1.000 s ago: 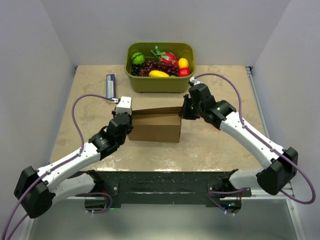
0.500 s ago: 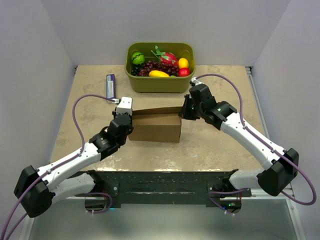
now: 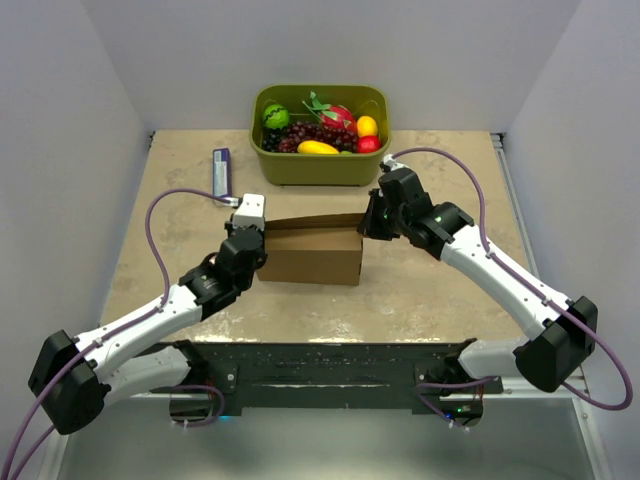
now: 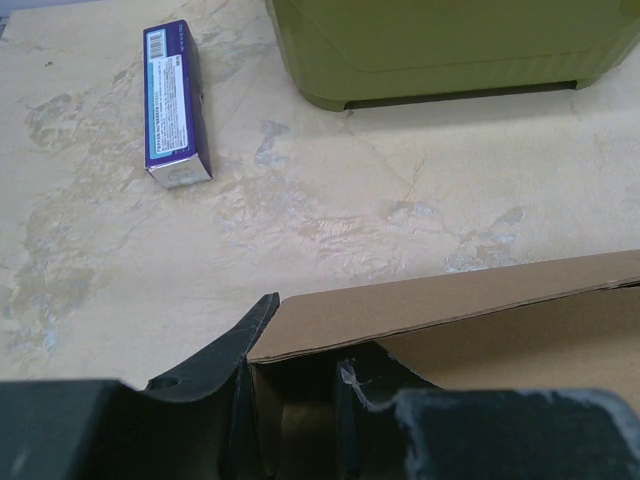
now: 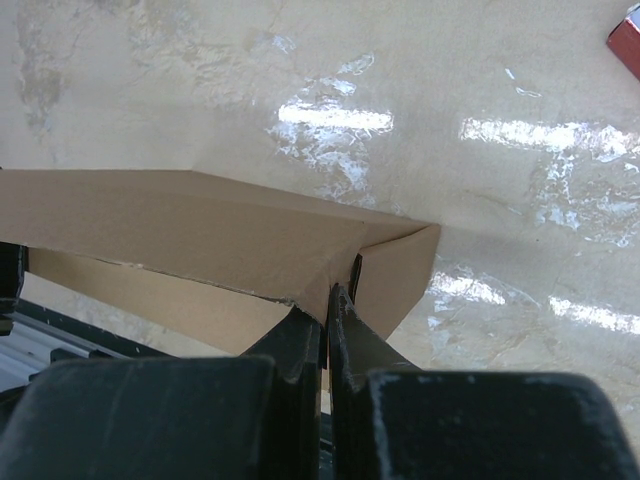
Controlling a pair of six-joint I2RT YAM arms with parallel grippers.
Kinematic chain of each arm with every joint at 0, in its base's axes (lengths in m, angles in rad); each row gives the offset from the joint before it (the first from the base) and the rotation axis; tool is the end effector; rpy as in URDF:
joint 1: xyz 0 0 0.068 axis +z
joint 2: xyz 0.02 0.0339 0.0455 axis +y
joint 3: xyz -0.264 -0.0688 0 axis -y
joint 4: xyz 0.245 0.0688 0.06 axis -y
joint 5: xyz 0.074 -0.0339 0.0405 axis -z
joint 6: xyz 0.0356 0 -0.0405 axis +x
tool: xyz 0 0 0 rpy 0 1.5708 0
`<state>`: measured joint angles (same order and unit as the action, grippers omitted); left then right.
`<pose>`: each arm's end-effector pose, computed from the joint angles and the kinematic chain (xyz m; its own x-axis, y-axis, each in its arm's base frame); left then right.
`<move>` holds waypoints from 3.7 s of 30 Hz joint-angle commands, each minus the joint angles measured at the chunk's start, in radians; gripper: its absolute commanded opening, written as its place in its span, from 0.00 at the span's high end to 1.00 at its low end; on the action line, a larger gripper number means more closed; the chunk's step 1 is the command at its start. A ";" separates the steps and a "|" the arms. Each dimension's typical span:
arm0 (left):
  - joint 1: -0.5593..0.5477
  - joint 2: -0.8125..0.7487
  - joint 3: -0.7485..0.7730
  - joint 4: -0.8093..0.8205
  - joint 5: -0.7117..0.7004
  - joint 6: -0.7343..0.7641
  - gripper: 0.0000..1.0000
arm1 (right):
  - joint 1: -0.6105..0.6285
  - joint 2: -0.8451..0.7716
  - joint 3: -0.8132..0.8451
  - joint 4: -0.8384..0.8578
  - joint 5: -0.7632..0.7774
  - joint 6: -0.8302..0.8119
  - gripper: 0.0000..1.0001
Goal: Fold the paper box
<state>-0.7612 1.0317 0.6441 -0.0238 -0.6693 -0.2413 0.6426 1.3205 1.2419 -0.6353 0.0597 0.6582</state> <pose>0.1799 -0.1409 0.2622 -0.3120 0.0384 -0.9493 0.0563 0.9982 0.0219 0.2305 0.1699 0.3381 -0.7585 0.1949 -0.6218 -0.1240 0.8936 0.4314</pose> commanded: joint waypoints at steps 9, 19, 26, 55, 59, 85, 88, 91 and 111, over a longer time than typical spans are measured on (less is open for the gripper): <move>-0.055 0.054 -0.014 -0.096 0.175 0.002 0.92 | 0.038 -0.110 -0.047 0.217 -0.124 0.052 1.00; -0.055 0.047 -0.017 -0.097 0.172 0.000 0.92 | 0.038 -0.153 -0.180 0.238 -0.090 0.063 1.00; -0.055 0.045 -0.015 -0.094 0.175 0.002 0.92 | 0.040 -0.152 -0.210 0.220 -0.071 0.052 1.00; -0.079 0.070 -0.014 -0.114 0.111 0.028 0.92 | -0.054 -0.109 -0.001 0.260 -0.228 0.101 1.00; -0.078 0.068 -0.012 -0.113 0.111 0.028 0.92 | -0.054 -0.107 0.005 0.204 -0.196 0.066 1.00; -0.078 0.067 -0.006 -0.117 0.114 0.025 0.92 | -0.063 -0.083 0.094 -0.033 -0.092 -0.126 1.00; -0.078 0.071 -0.008 -0.119 0.114 0.025 0.92 | -0.061 -0.073 0.096 -0.044 -0.093 -0.140 1.00; -0.078 0.070 -0.006 -0.117 0.114 0.025 0.92 | -0.063 -0.057 0.105 -0.064 -0.093 -0.161 1.00; -0.079 0.080 0.002 -0.120 0.119 0.027 0.92 | -0.063 -0.027 0.104 -0.119 -0.018 -0.223 1.00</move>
<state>-0.8215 1.0698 0.6662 0.0135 -0.6315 -0.2432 0.5694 1.3121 1.3308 -0.8310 0.0608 0.4446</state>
